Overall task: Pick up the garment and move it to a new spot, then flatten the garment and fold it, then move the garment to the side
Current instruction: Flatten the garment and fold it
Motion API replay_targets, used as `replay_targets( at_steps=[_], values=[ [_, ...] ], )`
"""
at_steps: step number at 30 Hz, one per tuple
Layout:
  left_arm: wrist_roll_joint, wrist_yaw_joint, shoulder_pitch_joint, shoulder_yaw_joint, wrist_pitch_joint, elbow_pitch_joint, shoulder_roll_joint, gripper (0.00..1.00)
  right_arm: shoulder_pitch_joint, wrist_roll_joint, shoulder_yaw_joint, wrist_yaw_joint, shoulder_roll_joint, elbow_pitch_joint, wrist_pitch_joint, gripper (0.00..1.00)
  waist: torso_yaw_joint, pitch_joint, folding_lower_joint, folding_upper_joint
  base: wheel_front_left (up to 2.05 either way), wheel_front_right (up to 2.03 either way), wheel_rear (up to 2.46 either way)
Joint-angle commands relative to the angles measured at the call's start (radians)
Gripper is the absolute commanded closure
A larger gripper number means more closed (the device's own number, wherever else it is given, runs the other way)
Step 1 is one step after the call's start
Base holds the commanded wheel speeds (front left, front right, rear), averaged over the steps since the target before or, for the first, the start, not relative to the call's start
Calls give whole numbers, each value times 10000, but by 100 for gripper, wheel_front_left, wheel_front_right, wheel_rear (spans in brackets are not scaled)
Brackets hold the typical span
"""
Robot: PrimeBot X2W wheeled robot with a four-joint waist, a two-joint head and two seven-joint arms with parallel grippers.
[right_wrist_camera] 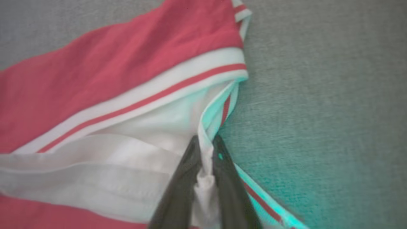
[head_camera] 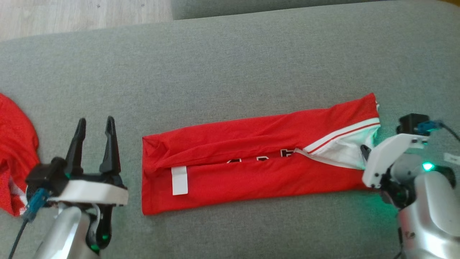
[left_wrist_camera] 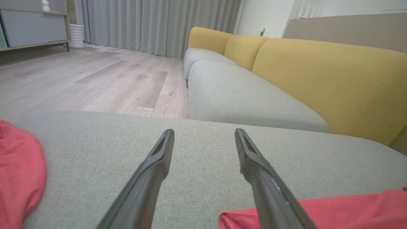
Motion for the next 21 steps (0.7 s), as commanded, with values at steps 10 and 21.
replay_targets(
  at_steps=[10,21],
  values=[
    [316,-215,43,765,-95,-116,19,0,-43,192,596,69,-1081,-1035,140,100,-107,-164,0,-1,0,0,0],
    [594,-339,243,865,-95,-97,-107,0,742,-684,-1318,69,-2436,-3736,1256,100,-218,-471,0,-1,0,0,0]
  ],
)
